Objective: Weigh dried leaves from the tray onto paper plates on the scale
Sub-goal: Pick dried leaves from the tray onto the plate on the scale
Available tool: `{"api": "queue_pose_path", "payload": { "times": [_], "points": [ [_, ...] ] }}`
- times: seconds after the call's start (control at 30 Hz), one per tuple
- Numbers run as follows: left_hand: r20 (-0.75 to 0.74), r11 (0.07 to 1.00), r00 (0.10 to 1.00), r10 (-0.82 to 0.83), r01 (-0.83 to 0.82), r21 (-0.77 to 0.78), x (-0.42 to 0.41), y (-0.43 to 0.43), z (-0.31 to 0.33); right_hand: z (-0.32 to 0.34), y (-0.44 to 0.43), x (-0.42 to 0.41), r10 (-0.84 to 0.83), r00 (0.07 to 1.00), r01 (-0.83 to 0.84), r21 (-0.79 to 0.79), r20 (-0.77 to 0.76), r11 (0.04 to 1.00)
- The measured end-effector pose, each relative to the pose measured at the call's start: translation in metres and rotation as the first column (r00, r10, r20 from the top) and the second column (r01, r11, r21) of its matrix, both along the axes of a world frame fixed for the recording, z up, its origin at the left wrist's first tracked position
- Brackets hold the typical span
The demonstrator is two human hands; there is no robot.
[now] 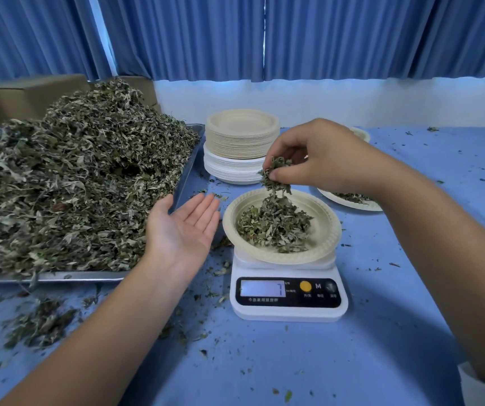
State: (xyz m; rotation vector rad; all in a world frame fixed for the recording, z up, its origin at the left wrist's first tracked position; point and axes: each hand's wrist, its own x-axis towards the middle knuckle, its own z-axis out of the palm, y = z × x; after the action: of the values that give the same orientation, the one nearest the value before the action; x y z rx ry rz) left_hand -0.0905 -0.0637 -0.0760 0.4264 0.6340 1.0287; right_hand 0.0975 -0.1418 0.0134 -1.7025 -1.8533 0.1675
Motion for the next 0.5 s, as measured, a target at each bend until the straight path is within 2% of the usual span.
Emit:
{"api": "queue_pose_path", "payload": {
  "times": [0.13,0.27,0.5],
  "points": [
    [0.081,0.999,0.997,0.016,-0.012,-0.053,0.002,0.0,-0.002,-0.012,0.009,-0.019,-0.027,0.999,0.029,0.062,-0.034,0.998],
    [0.175,0.992,0.985,0.003,0.019,-0.127,0.003,-0.002,-0.005,-0.014,0.034,-0.057,0.018,0.996,-0.008,0.106,-0.088,0.994],
    [0.308,0.978,0.951,0.018,0.046,-0.202,0.002,-0.005,0.0,-0.008,0.088,-0.141,0.167,0.986,-0.164,0.135,-0.011,0.977]
  ]
}}
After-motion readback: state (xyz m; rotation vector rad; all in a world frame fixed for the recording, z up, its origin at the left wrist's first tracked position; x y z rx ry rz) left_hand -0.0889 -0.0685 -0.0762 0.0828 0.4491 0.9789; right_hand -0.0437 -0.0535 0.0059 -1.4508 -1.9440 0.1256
